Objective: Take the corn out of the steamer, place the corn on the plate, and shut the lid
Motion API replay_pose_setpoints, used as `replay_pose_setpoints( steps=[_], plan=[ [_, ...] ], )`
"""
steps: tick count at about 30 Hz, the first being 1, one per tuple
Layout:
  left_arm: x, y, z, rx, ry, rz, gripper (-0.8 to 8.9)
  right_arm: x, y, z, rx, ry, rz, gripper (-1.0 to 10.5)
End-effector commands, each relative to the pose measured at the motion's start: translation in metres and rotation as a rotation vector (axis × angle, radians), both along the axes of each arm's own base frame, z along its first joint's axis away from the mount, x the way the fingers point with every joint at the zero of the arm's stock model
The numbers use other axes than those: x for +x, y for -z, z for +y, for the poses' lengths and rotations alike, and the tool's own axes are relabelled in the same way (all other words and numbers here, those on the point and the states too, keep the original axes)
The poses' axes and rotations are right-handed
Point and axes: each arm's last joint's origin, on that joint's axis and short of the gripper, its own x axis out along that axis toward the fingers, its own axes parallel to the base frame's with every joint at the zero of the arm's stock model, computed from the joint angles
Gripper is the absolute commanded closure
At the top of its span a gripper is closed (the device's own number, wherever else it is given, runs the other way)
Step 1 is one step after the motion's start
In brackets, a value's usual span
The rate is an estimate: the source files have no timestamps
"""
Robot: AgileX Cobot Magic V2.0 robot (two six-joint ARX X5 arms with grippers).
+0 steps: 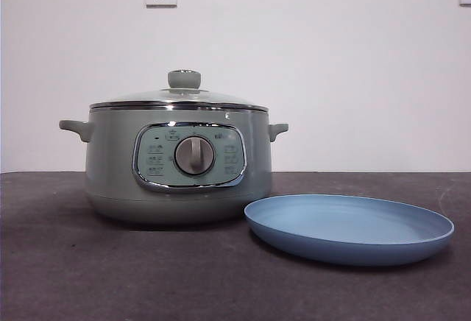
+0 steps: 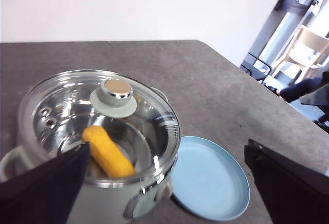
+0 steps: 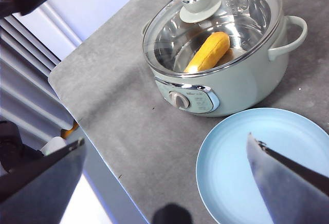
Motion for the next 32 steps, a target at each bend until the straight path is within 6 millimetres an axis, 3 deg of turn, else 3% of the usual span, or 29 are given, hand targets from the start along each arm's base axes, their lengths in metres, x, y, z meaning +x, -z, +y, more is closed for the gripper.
replay_pose_setpoints(
  steps=[1, 9, 17, 25, 32],
  plan=[
    [0.016, -0.010, -0.006, 0.007, 0.025, -0.047, 3.11, 0.000, -0.001, 0.000, -0.001, -0.005, -0.007, 3.5],
    [0.085, -0.028, -0.037, 0.054, 0.021, -0.086, 3.12, 0.000, -0.001, 0.000, -0.001, -0.005, -0.007, 3.5],
    [0.150, -0.004, -0.085, 0.202, 0.015, -0.081, 3.12, 0.000, -0.001, 0.000, -0.001, -0.005, -0.007, 3.5],
    [0.179, 0.034, -0.113, 0.337, -0.040, -0.079, 3.12, 0.000, -0.001, 0.000, -0.001, -0.005, -0.007, 3.5],
    [0.190, 0.056, -0.118, 0.376, -0.055, -0.020, 3.13, 0.000, -0.001, 0.000, -0.002, -0.004, -0.007, 3.5]
  ],
)
